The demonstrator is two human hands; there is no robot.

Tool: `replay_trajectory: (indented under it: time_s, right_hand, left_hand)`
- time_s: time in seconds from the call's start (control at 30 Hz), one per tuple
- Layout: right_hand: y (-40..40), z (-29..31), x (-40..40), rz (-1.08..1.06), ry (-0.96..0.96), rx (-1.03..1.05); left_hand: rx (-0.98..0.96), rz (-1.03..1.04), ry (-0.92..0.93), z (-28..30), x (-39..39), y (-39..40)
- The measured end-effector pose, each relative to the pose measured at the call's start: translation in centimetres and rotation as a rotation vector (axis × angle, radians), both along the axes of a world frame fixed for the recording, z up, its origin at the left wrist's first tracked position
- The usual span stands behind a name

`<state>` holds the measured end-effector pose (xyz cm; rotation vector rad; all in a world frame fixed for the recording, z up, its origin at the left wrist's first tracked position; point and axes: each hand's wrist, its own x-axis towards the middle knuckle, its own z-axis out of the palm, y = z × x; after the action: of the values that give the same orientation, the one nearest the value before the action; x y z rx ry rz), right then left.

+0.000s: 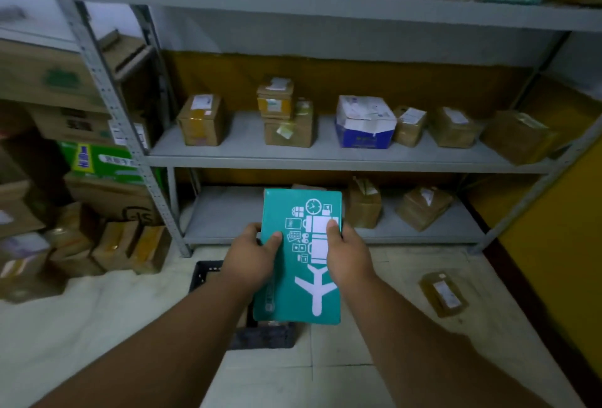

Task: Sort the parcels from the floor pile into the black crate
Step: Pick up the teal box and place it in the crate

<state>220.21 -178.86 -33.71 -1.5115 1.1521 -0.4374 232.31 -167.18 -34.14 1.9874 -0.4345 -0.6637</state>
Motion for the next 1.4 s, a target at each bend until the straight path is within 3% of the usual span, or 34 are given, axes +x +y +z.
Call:
replay_trajectory:
  time_s: [0.37, 0.53, 0.8, 0.9, 1.17, 1.4]
  right_hand:
    - [1.7, -5.5, 9.2, 0.064, 0.040, 0.035]
    - [-0.4, -8.6, 12.8, 0.117, 0.068, 0.073]
    - [-4.2, -13.4, 17.7, 0.086, 0.113, 0.148]
    - [-4.7, -17.7, 19.8, 0.050, 0.126, 0.131]
    - [-4.1, -35.4, 23.8, 0.036, 0.403, 0.013]
    - [-4.1, -49.0, 27.2, 0.082, 0.408, 0.077]
  left_hand:
    - [0.026, 0.050, 0.139, -6.5, 9.1, 3.0]
    - [0.053, 0.114, 0.173, -10.2, 12.1, 1.0]
    - [0.206, 0.021, 0.172, -16.1, 17.1, -4.2]
    - [0.239, -0.003, 0.237, -20.2, 19.3, -5.1]
    - [0.238, -0.010, 0.367, -36.4, 22.0, -5.1]
    - [0.296, 0.121, 0.237, -50.9, 25.0, -4.4]
